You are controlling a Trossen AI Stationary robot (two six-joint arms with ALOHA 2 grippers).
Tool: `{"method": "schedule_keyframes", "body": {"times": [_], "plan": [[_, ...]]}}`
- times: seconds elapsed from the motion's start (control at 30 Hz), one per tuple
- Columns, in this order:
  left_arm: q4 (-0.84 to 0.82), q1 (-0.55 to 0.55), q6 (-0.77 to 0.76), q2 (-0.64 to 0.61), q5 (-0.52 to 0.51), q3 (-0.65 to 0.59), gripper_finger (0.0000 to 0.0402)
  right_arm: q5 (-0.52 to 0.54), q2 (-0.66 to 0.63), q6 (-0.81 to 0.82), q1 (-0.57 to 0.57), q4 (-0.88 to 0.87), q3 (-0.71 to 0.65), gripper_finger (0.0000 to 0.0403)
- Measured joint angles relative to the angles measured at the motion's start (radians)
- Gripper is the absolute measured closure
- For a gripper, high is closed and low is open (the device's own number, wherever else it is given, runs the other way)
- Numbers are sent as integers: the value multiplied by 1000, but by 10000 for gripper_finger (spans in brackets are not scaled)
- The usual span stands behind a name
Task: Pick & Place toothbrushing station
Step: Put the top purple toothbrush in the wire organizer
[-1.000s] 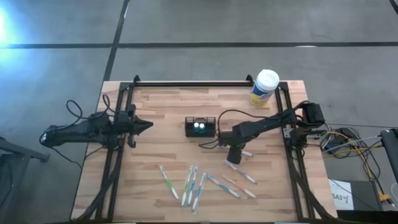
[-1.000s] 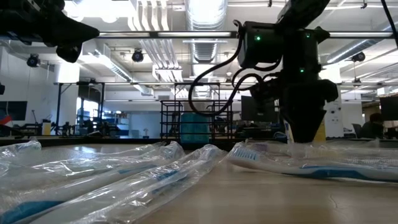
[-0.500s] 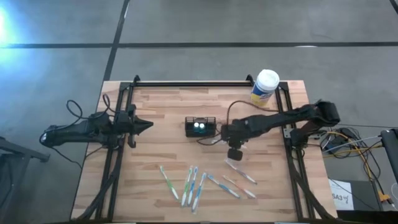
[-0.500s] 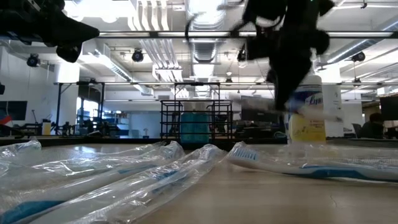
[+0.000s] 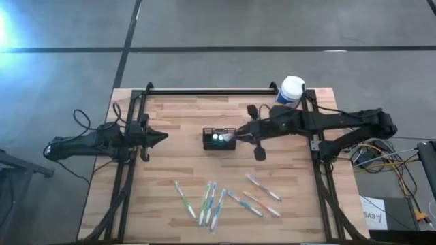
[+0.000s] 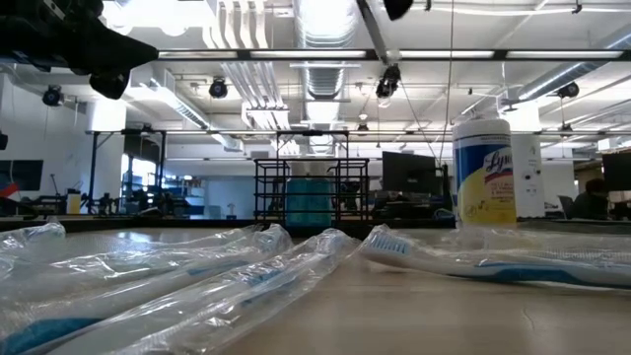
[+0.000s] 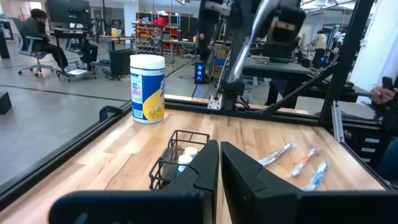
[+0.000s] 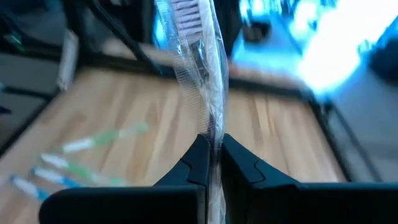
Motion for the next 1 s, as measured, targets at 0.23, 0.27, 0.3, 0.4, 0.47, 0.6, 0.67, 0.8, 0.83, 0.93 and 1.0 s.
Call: {"method": "schedule_keyframes", "body": {"times": [0.23,0.27,0.3,0.4,0.47,0.6,0.67,0.8,0.83,0.93,1.0], "plan": [[0,1,1,0,0,0,378,-115,2,-87,-116,423,-201,389],[0,1,2,0,0,0,378,-117,2,-89,-136,499,-242,389],[0,1,2,0,1,0,378,-128,2,-88,-160,583,-288,390],[0,1,4,0,1,0,378,-187,17,-43,-241,785,-403,390],[0,1,8,1,1,0,378,-201,35,-3,-292,891,-471,390],[0,1,19,4,-28,0,378,-243,111,46,-331,1106,-540,390],[0,1,21,5,-42,-1,378,-252,156,48,-336,1151,-551,390],[0,0,21,8,-53,-1,378,-282,262,48,-339,1255,-554,390],[0,0,21,8,-54,-1,378,-301,285,49,-340,1287,-549,390],[0,0,21,8,-55,-1,378,-360,338,40,-352,1312,-544,390],[0,0,21,8,-54,-1,378,-381,360,39,-361,1316,-543,390]]}}
